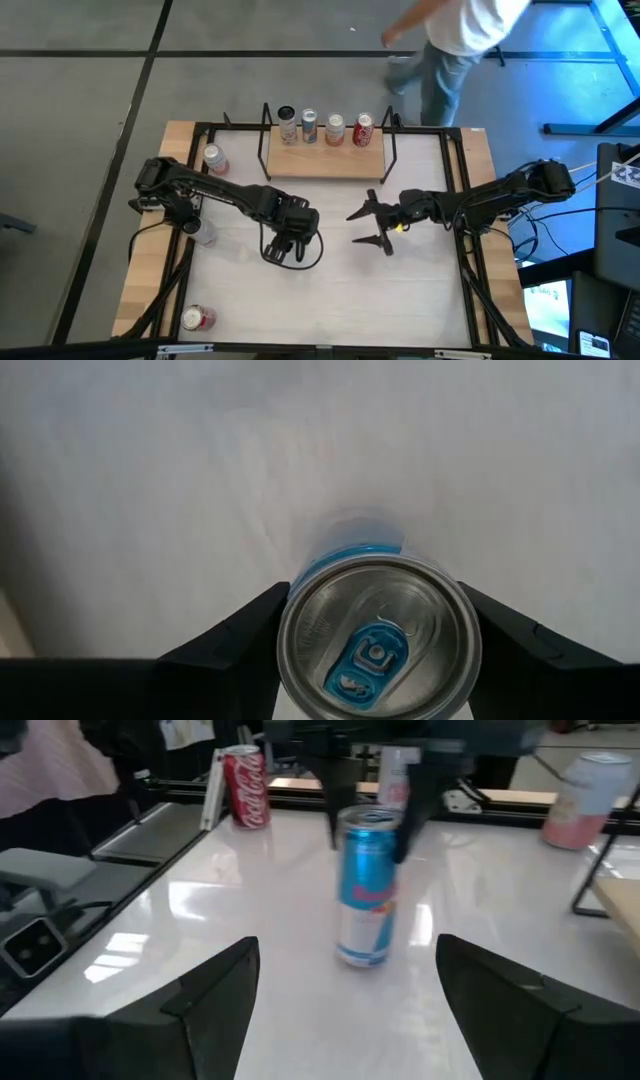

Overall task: Place canned beverage on shelf
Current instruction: Move the blue soda can to the center of the table

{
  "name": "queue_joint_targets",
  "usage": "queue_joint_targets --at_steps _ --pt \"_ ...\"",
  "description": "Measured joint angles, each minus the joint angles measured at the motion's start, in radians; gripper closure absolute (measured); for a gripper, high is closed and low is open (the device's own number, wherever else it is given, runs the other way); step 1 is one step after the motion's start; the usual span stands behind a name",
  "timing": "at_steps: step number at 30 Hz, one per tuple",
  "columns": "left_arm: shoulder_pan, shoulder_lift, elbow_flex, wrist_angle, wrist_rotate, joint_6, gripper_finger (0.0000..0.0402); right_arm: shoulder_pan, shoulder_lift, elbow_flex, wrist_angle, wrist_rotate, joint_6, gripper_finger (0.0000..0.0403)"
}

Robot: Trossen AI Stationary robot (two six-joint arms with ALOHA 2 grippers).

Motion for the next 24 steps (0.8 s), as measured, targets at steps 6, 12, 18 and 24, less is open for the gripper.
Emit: queue_joint_targets --at_steps 6,12,18,24 --pt "0.000 0.000 0.000 0.012 -0.005 0.021 0.0168 0.000 0.000 0.000 -0.003 0.023 0.003 0.0102" --pt "-0.002 0.000 0.000 0.044 -0.012 -0.006 0.0143 0.000 0.000 0.000 -0.010 0.023 0.026 0.0102" --pt "-0.002 -0.001 0.000 0.051 -0.053 -0.002 0.0132 0.000 0.000 0.000 -0.010 0.023 0.026 0.0102" --pt "-0.002 -0.004 0.004 0.037 -0.087 -0.001 0.0133 -0.001 0.000 0.000 -0.009 0.023 0.023 0.0102"
